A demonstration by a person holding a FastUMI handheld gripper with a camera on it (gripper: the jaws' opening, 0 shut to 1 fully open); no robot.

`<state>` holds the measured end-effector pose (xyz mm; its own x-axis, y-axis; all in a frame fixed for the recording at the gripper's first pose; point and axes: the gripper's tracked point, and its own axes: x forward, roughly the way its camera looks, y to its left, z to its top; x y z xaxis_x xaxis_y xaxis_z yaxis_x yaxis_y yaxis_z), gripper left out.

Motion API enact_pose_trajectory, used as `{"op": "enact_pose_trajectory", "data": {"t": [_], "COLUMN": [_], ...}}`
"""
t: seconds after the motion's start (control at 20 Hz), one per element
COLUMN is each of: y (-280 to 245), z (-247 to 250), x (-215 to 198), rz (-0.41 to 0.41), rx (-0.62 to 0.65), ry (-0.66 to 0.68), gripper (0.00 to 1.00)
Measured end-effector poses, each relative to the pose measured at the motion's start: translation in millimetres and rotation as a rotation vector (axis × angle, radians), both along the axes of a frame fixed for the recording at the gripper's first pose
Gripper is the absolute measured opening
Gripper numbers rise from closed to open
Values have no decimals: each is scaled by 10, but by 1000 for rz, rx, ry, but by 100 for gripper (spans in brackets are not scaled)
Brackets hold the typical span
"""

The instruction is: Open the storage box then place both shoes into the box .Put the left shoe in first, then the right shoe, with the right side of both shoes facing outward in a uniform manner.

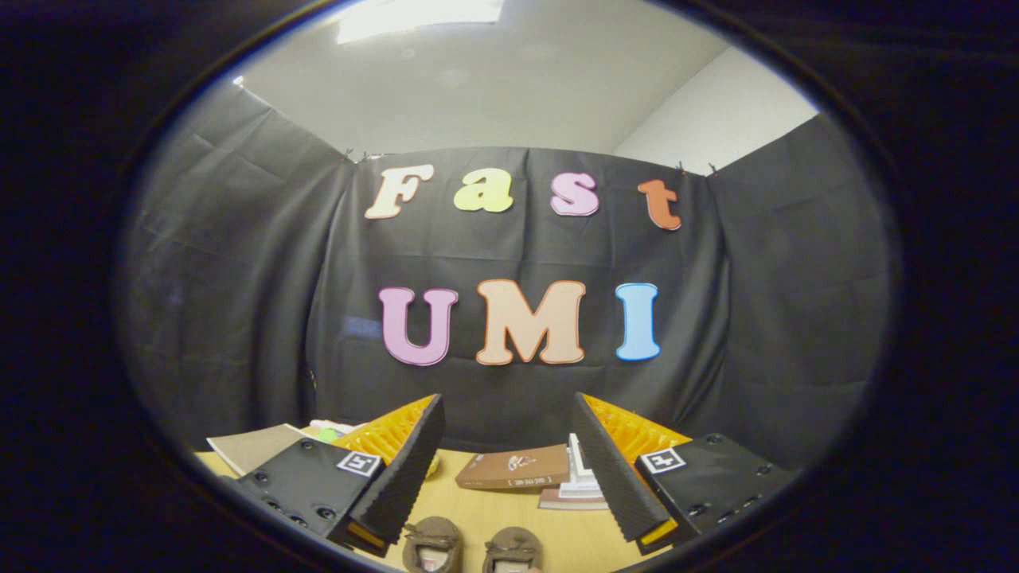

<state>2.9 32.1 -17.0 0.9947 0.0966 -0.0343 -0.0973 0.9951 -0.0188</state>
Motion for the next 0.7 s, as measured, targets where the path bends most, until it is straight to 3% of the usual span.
{"op": "enact_pose_trajectory", "data": {"t": [0.4,0.7], "y": [484,941], "z": [-314,-686], "x": [-46,-115], "rz": [101,215], "rx": [13,193], "ry": [63,185], "gripper": [100,100]}}
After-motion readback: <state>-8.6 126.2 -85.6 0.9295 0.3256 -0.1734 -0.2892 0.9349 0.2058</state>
